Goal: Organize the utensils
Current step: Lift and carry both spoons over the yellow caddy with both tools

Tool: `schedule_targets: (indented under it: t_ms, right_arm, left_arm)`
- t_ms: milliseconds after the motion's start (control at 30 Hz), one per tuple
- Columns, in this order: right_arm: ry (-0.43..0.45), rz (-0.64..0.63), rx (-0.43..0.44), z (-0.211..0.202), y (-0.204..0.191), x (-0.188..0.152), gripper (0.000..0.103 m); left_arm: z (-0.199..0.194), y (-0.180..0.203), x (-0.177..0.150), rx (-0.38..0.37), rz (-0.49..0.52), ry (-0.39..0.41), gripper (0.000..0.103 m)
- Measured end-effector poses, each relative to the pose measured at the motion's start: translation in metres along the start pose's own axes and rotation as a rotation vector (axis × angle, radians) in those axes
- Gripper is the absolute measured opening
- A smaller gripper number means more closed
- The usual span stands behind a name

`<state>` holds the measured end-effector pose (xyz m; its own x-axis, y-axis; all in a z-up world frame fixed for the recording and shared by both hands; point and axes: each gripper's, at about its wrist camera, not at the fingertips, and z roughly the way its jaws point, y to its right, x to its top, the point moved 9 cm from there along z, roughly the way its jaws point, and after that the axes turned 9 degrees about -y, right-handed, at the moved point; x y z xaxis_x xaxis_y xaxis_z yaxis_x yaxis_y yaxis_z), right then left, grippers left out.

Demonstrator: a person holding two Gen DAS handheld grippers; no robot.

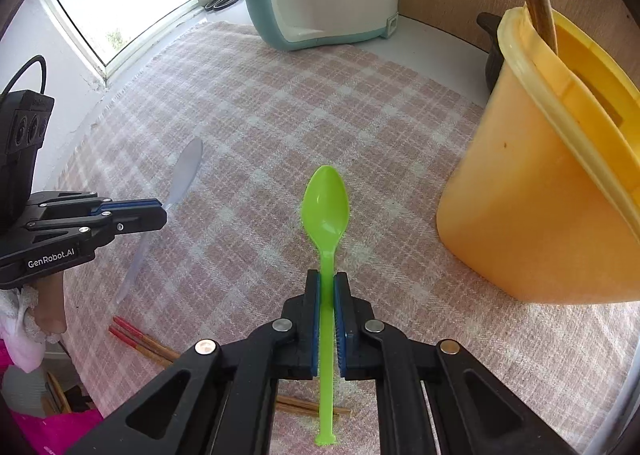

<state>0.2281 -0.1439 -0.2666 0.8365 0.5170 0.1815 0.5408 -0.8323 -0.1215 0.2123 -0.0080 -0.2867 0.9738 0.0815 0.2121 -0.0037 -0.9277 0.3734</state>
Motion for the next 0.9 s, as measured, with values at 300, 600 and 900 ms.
schedule_targets:
  t_ms: [300,600,900]
  right_arm:
    - [0.145,0.106,0.016,-0.052,0.021,-0.013,0.004]
    - [0.269,0.223,-0.007,-0.105,0.048,-0.031,0.004]
    - [0.374,0.291,-0.078,-0.155,0.069,-0.039,0.004]
  left_arm:
    - [-0.042,0.035,0.005,-0.052,0.051,0.098,0.003]
    - [-0.076,0.095,0.034,-0.124,0.116,0.218,0.003]
    - [-0.100,0.145,0.060,-0.171,0.170,0.313,0.003]
